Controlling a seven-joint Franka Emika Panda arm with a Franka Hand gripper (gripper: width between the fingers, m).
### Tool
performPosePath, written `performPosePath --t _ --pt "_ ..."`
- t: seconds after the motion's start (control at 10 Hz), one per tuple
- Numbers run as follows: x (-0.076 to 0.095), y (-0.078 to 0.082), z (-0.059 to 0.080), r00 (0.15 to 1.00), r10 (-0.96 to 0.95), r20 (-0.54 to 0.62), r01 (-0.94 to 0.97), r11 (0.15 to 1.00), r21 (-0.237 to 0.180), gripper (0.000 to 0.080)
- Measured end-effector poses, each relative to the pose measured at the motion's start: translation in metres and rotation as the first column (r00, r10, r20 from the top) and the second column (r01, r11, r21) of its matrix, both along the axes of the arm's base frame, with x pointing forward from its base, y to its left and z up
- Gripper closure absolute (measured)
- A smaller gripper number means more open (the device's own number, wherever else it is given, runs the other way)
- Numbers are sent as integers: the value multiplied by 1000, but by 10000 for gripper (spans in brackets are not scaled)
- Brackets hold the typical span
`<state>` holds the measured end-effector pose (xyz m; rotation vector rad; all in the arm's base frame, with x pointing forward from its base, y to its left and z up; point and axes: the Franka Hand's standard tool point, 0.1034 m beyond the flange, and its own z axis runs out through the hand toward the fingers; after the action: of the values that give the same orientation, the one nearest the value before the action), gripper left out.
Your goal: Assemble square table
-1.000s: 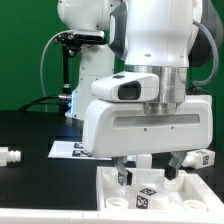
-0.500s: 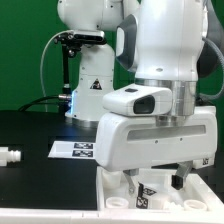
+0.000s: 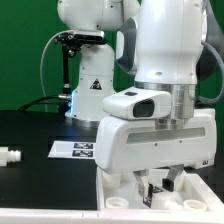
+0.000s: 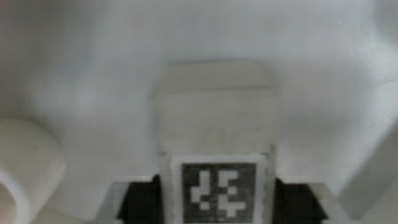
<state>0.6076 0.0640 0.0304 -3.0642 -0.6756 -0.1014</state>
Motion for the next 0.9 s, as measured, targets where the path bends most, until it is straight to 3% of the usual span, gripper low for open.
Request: performPosePath --t 0.2,0.4,0.5,0.6,0.7,0.9 --pt "0 -2 1 1000 -2 -4 2 1000 -1 522" --pt "2 -21 35 999 -6 -50 5 1000 -19 522" --pt "-6 -31 51 999 9 -39 -10 1000 -19 522" --pt "-25 -40 61 1000 5 -30 -5 1000 -17 522" --pt "-38 -45 62 1000 -23 -20 23 1000 -19 521" --pt "-34 -43 59 1000 -19 -24 19 1000 -18 521"
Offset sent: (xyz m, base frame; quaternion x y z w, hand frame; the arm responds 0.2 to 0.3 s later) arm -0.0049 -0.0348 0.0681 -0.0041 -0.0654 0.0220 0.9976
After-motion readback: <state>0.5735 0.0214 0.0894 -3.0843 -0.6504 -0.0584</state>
